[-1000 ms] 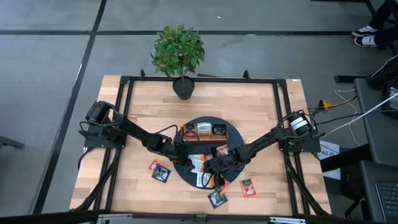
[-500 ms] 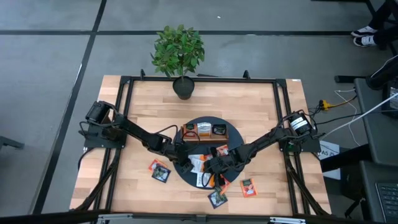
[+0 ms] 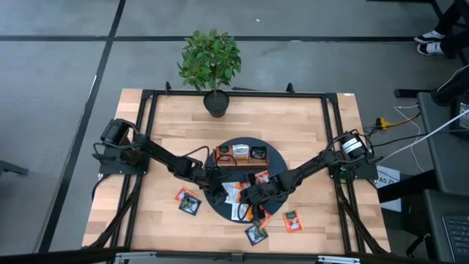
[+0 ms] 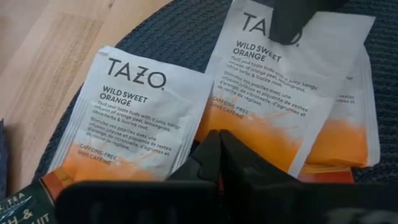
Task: Pick & Place Tea
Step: Put the white tea bag into the middle of the wooden organizer
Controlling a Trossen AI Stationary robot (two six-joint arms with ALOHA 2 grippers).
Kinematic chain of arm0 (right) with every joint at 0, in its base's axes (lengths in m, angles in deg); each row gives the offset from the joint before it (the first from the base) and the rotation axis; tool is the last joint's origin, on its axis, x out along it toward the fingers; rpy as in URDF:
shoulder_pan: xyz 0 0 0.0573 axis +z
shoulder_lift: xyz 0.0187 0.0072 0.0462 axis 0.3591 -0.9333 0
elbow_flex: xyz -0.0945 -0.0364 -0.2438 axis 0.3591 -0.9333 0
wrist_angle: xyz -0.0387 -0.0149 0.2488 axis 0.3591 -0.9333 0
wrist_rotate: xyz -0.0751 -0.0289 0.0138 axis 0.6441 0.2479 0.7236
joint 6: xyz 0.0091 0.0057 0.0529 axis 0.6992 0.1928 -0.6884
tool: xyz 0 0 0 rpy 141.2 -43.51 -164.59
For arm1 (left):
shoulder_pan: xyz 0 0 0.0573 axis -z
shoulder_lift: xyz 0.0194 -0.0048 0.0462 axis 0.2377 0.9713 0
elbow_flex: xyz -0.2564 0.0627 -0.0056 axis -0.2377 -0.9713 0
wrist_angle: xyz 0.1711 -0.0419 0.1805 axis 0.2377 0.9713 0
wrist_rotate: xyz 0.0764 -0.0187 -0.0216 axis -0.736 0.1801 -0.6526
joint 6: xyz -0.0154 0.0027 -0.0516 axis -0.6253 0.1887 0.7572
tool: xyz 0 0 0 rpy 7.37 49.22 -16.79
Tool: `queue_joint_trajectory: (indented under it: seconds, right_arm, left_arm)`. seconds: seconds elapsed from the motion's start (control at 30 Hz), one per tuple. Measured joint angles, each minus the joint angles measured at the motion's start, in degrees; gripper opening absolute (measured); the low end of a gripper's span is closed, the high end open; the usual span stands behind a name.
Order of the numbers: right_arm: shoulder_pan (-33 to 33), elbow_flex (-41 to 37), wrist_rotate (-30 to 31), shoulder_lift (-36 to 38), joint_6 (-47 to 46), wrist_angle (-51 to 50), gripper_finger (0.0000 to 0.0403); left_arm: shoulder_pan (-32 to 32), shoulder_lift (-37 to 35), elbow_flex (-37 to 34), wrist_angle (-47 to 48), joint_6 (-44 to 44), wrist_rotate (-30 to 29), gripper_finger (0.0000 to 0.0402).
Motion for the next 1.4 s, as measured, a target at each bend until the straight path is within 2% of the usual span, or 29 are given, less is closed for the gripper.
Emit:
queue_joint_trajectory:
  seconds: [0.53,0.73,1.0,1.27,1.4]
  right_arm:
    - [0.00,-0.22,-0.05,8.40,0.02,-3.41,0.0050]
    - [0.00,-0.11,0.00,13.61,0.20,-6.08,0.0048]
    - [0.09,-0.07,0.04,20.18,0.74,-6.87,0.0047]
    - [0.06,0.00,0.05,22.88,2.98,-6.19,0.0046]
    - [-0.20,0.00,0.58,22.88,3.17,-6.19,0.0046]
  left_arm:
    - [0.00,-5.27,0.00,3.55,-3.89,0.15,0.0002]
    - [0.00,-8.48,0.00,4.49,-6.08,-0.18,0.0002]
    - [0.07,-11.73,0.18,7.50,-9.60,-3.39,0.0002]
    - [1.27,-11.92,9.52,26.07,-18.40,-11.64,0.0002]
    - [1.68,-11.92,13.78,30.61,-22.41,-14.84,0.0003]
